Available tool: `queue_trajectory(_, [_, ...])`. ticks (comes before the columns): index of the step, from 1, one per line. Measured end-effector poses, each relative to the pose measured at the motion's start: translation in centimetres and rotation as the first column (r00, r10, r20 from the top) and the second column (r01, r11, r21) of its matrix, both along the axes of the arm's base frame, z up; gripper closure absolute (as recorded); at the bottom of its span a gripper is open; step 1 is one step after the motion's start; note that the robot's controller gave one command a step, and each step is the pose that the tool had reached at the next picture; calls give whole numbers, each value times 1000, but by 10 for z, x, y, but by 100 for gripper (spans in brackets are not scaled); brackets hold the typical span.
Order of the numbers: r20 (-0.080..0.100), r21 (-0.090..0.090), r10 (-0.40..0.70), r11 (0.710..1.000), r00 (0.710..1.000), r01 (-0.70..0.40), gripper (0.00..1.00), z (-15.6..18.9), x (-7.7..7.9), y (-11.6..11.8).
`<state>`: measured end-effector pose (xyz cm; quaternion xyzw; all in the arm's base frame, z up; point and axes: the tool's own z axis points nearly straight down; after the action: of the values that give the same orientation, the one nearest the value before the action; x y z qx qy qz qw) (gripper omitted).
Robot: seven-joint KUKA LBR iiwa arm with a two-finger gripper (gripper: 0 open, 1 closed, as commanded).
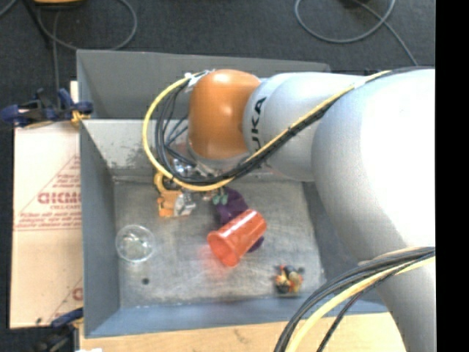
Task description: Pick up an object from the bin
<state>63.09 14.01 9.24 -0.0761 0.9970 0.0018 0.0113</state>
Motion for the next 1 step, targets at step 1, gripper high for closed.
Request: queue_trajectory(1, [0, 0, -1, 1000, 1000, 1, 100, 0, 0, 0])
